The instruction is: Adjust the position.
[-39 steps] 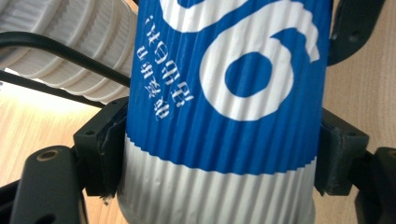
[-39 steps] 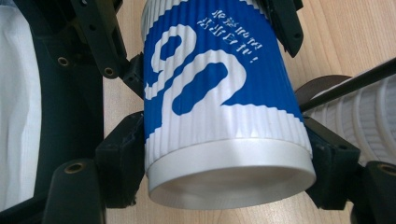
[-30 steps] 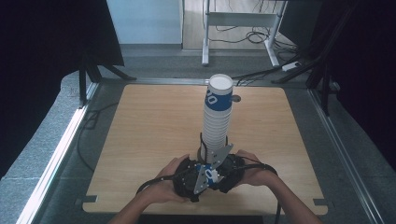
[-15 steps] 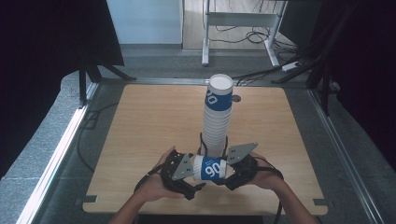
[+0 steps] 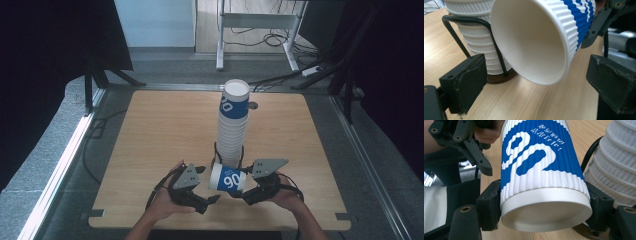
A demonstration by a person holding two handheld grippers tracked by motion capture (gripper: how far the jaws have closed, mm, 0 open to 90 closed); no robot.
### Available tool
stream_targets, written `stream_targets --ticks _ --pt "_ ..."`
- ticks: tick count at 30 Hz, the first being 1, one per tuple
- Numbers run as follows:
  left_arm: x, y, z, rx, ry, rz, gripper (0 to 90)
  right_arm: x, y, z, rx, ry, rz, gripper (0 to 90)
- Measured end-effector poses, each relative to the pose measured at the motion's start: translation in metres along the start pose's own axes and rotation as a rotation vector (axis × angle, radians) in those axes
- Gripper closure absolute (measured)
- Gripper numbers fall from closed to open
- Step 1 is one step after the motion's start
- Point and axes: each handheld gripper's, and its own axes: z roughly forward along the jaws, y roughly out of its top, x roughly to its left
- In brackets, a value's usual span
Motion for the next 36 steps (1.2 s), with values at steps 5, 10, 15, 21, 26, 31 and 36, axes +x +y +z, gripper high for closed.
stream_targets --ticks 5,10,15,21,26,31,36 --pt "0.005 -0.006 -0.002 -0.030 -0.025 -0.084 3.8 0.000 -0.006 -0.001 -0.076 -0.013 0.025 28.0" --pt "0.010 -0.013 -0.002 -0.050 -0.048 -0.142 4.1 -0.001 -0.012 0.000 -0.147 -0.022 0.046 28.0" --pt "0.012 -0.016 -0.003 -0.065 -0.067 -0.168 4.4 0.001 -0.017 0.001 -0.216 -0.023 0.067 28.0" --pt "0.012 -0.016 -0.006 -0.083 -0.080 -0.181 4.7 0.003 -0.023 0.004 -0.262 -0.025 0.085 28.0" --pt "0.013 -0.015 -0.008 -0.106 -0.098 -0.203 5.1 0.004 -0.024 0.006 -0.272 -0.026 0.085 27.9" --pt "0.013 -0.015 -0.009 -0.123 -0.123 -0.220 4.8 0.005 -0.026 0.007 -0.287 -0.022 0.091 28.0" --pt "0.012 -0.014 -0.007 -0.152 -0.167 -0.242 4.1 0.006 -0.031 0.010 -0.312 0.000 0.106 28.0"
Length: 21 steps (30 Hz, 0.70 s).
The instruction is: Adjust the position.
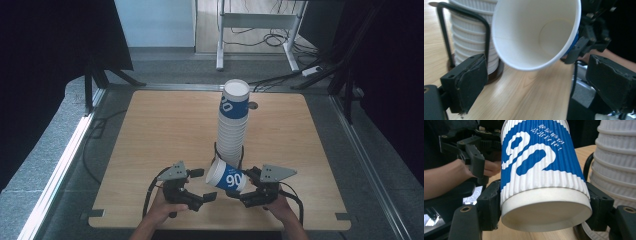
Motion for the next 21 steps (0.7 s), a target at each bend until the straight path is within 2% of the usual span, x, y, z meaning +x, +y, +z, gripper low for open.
stream_targets --ticks 2,7,8,11,13,15,18,21 --pt "0.001 0.001 0.000 -0.027 -0.040 -0.023 4.0 0.001 -0.001 0.000 -0.019 0.012 0.001 28.0" --pt "0.004 0.005 0.000 -0.063 -0.082 -0.052 3.7 0.003 -0.001 0.002 -0.058 0.050 0.009 28.0" --pt "0.006 0.007 0.001 -0.077 -0.101 -0.066 3.7 0.003 -0.001 0.002 -0.063 0.057 0.007 28.0" --pt "0.006 0.009 0.003 -0.081 -0.110 -0.072 3.7 0.004 -0.001 0.004 -0.076 0.071 0.007 28.0" --pt "0.007 0.011 0.008 -0.091 -0.138 -0.087 3.9 0.006 -0.001 0.006 -0.086 0.084 0.007 28.0" --pt "0.008 0.012 0.011 -0.093 -0.148 -0.094 4.3 0.007 -0.001 0.008 -0.088 0.091 0.002 28.0" --pt "0.008 0.010 0.015 -0.092 -0.164 -0.094 7.4 0.008 -0.002 0.011 -0.081 0.096 -0.005 28.0" --pt "0.008 0.009 0.016 -0.090 -0.161 -0.087 10.7 0.008 -0.003 0.014 -0.072 0.095 -0.008 28.0"
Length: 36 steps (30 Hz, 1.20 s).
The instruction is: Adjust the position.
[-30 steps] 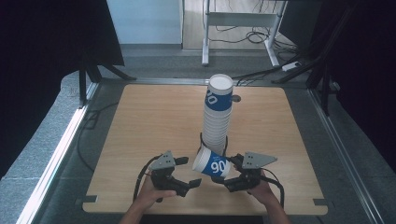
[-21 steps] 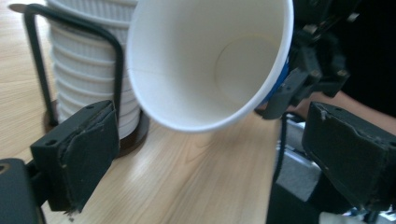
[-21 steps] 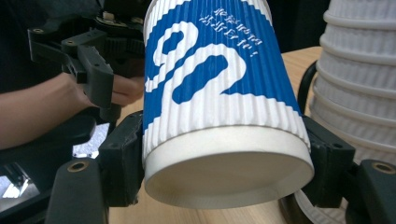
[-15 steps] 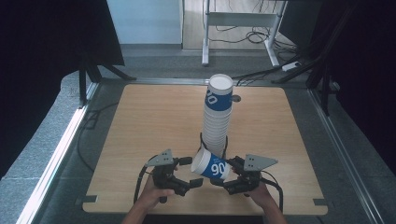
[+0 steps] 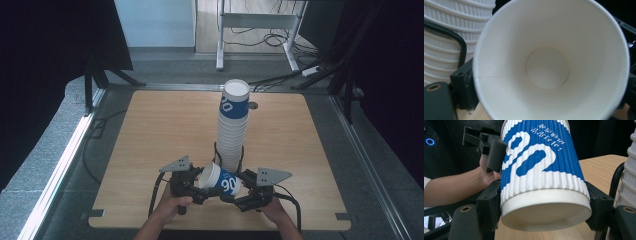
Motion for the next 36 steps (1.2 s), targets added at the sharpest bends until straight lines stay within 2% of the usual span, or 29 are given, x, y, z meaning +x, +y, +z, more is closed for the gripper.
stream_targets --ticks 10,21,29,36 --pt "0.001 0.000 -0.003 -0.008 0.004 0.020 14.8 0.001 -0.002 0.005 0.056 -0.016 -0.010 26.8" --pt "0.002 -0.001 -0.004 -0.006 0.007 0.025 15.4 0.002 -0.001 0.006 0.066 -0.022 -0.016 26.3" --pt "0.002 0.001 -0.010 -0.007 0.047 0.042 15.7 0.001 0.001 0.003 0.077 -0.063 -0.016 22.6" --pt "0.001 0.005 -0.013 0.004 0.078 0.069 15.7 0.001 0.001 0.002 0.094 -0.080 -0.027 21.6"
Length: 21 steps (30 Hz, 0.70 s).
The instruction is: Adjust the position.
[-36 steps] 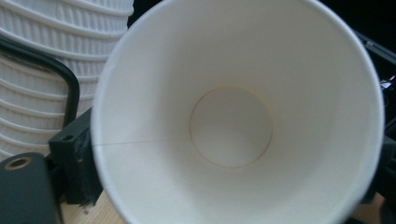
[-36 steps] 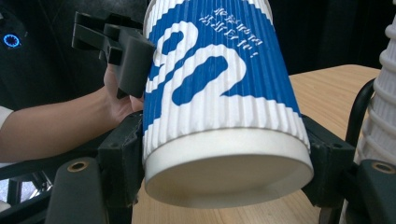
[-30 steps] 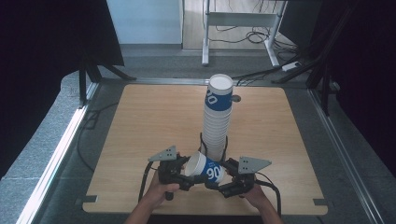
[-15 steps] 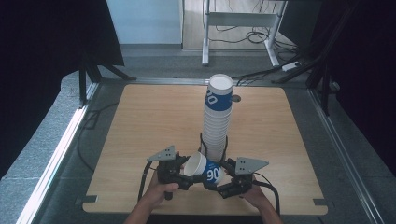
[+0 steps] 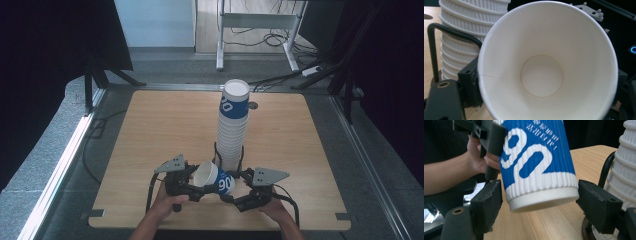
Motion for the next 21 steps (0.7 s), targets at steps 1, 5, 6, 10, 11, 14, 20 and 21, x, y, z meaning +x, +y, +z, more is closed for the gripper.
stream_targets --ticks 1,5,6,10,11,14,20,21 --pt "0.000 0.001 -0.001 0.006 0.009 0.007 15.7 0.001 0.000 0.000 0.011 -0.005 -0.005 21.6" --pt "-0.002 0.006 -0.002 0.022 0.039 0.027 15.7 0.002 0.000 -0.001 0.040 -0.015 -0.011 20.8" --pt "-0.002 0.006 -0.002 0.022 0.039 0.027 15.7 0.002 0.000 -0.001 0.040 -0.015 -0.011 20.8" --pt "-0.002 0.009 -0.002 0.041 0.053 0.044 15.8 0.002 0.000 -0.001 0.056 -0.027 -0.018 20.6" --pt "-0.003 0.009 -0.002 0.046 0.058 0.049 15.8 0.002 0.000 -0.001 0.061 -0.035 -0.024 20.6" --pt "-0.004 0.010 -0.001 0.069 0.072 0.066 15.8 0.002 0.000 -0.002 0.068 -0.045 -0.029 20.6" --pt "-0.005 0.013 0.001 0.105 0.090 0.087 15.8 0.003 -0.001 -0.003 0.093 -0.063 -0.041 20.6" --pt "-0.006 0.013 0.001 0.111 0.093 0.092 15.8 0.004 -0.002 -0.003 0.093 -0.064 -0.041 20.6"
